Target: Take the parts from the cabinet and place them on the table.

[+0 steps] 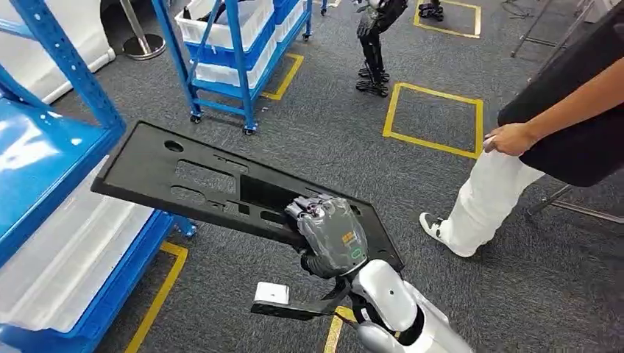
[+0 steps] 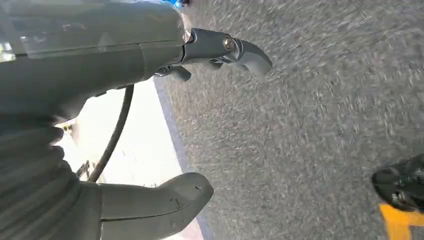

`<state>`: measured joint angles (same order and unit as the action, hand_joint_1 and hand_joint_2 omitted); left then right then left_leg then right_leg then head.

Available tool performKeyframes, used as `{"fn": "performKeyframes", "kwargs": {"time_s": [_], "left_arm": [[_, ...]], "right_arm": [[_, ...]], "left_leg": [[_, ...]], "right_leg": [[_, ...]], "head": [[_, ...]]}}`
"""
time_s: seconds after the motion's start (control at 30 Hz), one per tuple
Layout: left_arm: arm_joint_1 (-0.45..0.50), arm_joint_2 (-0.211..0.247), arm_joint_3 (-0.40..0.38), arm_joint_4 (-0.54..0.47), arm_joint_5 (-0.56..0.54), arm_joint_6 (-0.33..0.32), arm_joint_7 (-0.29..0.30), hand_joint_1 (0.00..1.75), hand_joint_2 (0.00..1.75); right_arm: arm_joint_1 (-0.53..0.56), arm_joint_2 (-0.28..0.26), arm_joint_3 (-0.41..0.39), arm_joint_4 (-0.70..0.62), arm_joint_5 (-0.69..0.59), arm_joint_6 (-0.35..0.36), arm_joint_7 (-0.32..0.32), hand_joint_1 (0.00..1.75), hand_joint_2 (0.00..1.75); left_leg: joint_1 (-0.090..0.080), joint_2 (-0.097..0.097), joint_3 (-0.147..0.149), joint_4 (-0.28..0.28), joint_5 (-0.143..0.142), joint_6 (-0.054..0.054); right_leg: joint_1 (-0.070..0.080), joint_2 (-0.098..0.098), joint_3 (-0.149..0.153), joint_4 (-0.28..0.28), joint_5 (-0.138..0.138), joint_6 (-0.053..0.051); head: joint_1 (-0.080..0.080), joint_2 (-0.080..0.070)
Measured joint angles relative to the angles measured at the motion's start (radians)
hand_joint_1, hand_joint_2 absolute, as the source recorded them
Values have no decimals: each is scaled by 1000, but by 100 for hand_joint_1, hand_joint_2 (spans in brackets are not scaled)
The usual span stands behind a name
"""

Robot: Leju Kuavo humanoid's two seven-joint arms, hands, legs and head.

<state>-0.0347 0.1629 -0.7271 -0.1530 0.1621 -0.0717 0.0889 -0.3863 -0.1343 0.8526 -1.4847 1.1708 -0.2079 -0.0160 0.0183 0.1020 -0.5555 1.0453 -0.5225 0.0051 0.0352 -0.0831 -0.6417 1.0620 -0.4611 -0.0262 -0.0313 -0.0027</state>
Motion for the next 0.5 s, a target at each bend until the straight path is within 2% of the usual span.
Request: {"fn": "performKeyframes", "kwargs": {"time_s": [0.07,0.1,0.13,0.17,0.2,0.23,0.27,0.3,0.33,0.37,0.4,0.43,0.47,0.5], "left_arm": [[-1,-1,0,0,3,0,0,0,175],[-3,-2,0,0,3,0,0,0,175],[-2,1,0,0,3,1,0,0,175],[1,1,0,0,3,1,0,0,175],[2,1,0,0,4,1,0,0,175],[3,3,0,0,5,1,0,0,175],[3,3,0,0,5,1,0,0,175],[4,3,0,0,5,2,0,0,175],[6,3,0,0,5,2,0,0,175],[8,3,0,0,5,3,3,0,175],[7,5,0,0,3,3,3,0,175],[9,5,0,0,3,4,3,0,175],[12,5,0,0,3,4,3,0,175],[8,5,0,0,4,6,0,0,175]], "right_arm": [[0,0,0,0,1,6,0,175,175],[1,0,0,-2,1,7,0,175,175],[0,1,0,-3,2,8,1,175,175],[-4,3,0,-4,2,8,1,175,175],[-6,8,0,-4,2,8,2,175,175],[-5,11,0,-4,2,8,2,175,175],[-4,13,1,-4,2,9,2,175,175],[-3,13,1,-4,2,9,2,175,175],[-3,13,1,-4,2,9,2,175,175],[-3,13,1,-4,2,9,2,175,175],[-3,14,1,-4,2,9,2,175,175],[-2,14,1,-4,2,10,2,175,175],[-6,14,1,-5,2,10,3,175,175],[-5,15,2,-5,2,10,3,175,175]], "left_leg": [[0,27,13,-14,0,-8],[0,24,21,-18,-6,-16],[5,-30,19,2,-21,-14],[5,-69,-3,52,-50,-12],[5,-89,-39,126,-86,-14],[5,-97,-84,211,-120,-17],[5,-98,-121,271,-136,-21],[5,-98,-135,285,-123,-23],[6,-99,-126,253,-88,-26],[9,-102,-97,181,-35,-28],[13,-117,-61,95,15,-32],[19,-164,-35,46,17,-34],[16,-183,-27,23,6,-32],[16,-176,-32,32,6,-20]], "right_leg": [[3,26,2,-12,4,-10],[-11,39,20,-36,15,-20],[-11,50,31,-52,21,-21],[-13,59,33,-54,22,-27],[-14,71,33,-53,20,-30],[-14,86,34,-51,18,-33],[-13,102,33,-47,17,-33],[-14,119,33,-42,15,-31],[-16,135,33,-35,10,-29],[-19,152,33,-25,5,-24],[-22,166,32,-12,-4,-18],[-25,177,26,3,-14,-10],[-19,189,13,22,-19,-3],[-23,199,7,20,-15,0]], "head": [[1,0],[0,0],[1,0],[-1,0],[-1,0],[-1,0],[-1,0],[-1,0],[-1,0],[-1,0],[-1,0],[0,0],[-2,0],[-1,0]]}}
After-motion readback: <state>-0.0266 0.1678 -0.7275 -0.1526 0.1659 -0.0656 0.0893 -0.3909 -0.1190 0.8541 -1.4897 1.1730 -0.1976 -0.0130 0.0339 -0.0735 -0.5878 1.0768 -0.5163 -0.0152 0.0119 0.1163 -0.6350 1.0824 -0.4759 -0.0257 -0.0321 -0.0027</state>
